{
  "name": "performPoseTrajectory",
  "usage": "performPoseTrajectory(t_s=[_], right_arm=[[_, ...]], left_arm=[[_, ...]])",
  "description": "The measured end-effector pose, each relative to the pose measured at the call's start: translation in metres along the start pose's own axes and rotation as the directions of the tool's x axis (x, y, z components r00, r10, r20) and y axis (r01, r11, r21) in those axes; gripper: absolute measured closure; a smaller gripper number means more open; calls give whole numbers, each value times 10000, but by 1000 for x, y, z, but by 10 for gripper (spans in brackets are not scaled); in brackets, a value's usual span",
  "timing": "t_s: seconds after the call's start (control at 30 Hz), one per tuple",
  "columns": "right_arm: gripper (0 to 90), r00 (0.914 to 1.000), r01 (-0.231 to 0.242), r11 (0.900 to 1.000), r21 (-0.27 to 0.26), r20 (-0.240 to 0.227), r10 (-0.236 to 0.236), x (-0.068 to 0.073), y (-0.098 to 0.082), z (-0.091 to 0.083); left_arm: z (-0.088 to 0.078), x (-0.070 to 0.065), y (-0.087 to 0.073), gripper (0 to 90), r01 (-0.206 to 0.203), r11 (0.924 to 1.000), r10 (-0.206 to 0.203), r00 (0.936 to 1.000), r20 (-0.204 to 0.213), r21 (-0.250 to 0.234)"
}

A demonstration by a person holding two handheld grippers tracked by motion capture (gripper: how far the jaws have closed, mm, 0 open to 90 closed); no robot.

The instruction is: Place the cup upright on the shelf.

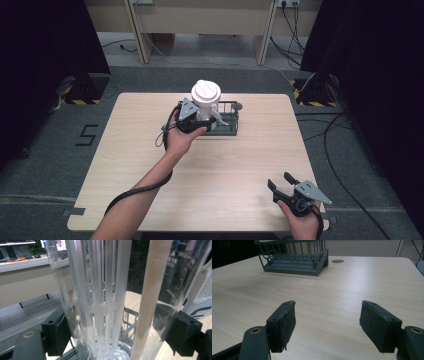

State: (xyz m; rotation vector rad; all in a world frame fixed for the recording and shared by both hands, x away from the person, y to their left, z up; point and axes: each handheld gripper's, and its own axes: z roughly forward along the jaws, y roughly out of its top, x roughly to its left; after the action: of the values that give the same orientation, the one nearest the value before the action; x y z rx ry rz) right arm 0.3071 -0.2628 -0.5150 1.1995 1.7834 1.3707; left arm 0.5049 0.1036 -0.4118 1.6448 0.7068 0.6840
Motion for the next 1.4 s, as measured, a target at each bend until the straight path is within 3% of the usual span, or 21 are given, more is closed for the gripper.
performPoseTrajectory(t_s=[0.8, 1.4], right_arm=[[295, 10000, -80, 10000, 20, -55, 81, 0, 0, 0], [296, 10000, -19, 10000, -14, -95, 19, 0, 0, 0]], left_arm=[[28, 19, 17, 179, -194, 9997, 208, 9960, -868, 179], [49, 31, 13, 179, 157, 9988, -96, 9914, -1307, 459]])
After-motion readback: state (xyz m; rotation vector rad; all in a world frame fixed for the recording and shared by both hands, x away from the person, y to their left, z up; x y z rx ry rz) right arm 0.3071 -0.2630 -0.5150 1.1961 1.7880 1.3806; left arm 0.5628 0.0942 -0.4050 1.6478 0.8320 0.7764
